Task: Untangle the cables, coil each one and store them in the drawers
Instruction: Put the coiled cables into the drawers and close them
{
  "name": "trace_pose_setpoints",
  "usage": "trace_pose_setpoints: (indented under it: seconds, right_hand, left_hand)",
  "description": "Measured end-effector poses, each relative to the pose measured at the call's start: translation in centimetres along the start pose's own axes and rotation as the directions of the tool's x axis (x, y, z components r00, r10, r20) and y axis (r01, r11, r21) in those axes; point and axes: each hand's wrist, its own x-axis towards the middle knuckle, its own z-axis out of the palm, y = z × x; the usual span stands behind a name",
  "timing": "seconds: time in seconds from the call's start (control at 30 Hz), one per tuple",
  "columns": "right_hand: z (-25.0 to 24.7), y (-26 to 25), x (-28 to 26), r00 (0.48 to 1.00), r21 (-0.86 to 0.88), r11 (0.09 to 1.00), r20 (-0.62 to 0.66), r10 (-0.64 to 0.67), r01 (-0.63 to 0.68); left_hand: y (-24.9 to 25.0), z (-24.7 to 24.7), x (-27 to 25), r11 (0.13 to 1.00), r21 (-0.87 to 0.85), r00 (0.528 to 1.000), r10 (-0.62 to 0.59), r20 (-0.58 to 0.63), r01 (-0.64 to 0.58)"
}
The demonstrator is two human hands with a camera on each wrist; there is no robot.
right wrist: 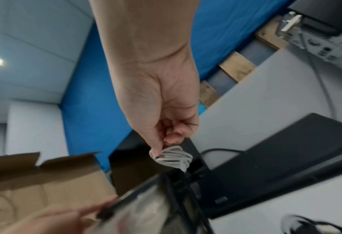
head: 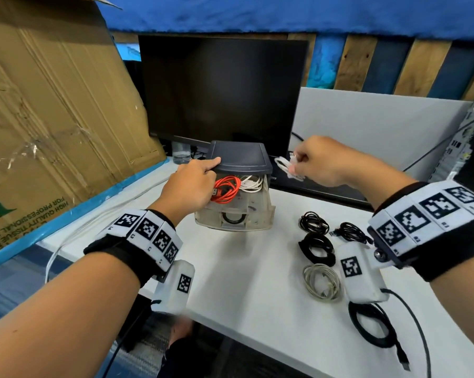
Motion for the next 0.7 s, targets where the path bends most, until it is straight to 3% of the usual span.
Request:
trace_pose_setpoints:
  seconds: [0.13,0.27,0.37,0.7]
  right_hand:
    - [-1.2,-3.6,-1.5,0.976,0.055,0.975,-0.045,-0.213,0.215]
    - [0.4,-6.8,-2.4,0.912,-0.130,0.911,0.189,-0.365,0.391]
    - [2.1,-7.7,-1.8,0.885,-0.244,0.872,0.319,-0.341,0.424]
    - [3.6,-7.3,0.7,0.897,-0.324,0.860,0.339,-0.284,0.395]
  left_hand:
    - [0.2,-0.2,-0.1,1.000,0.011,1.000,-0.003,0.005,0.003]
    - [0.4,-0.4,-0.1,1.000,0.030,1.000,0.008,0.017,-0.008]
    - [0.5,-0.5,-0.2,0.999,0.040,0.999,-0.004,0.042,0.002]
    - [0.5,-0.8,0.0,1.000,0.029,0.998,-0.011,0.063,0.010]
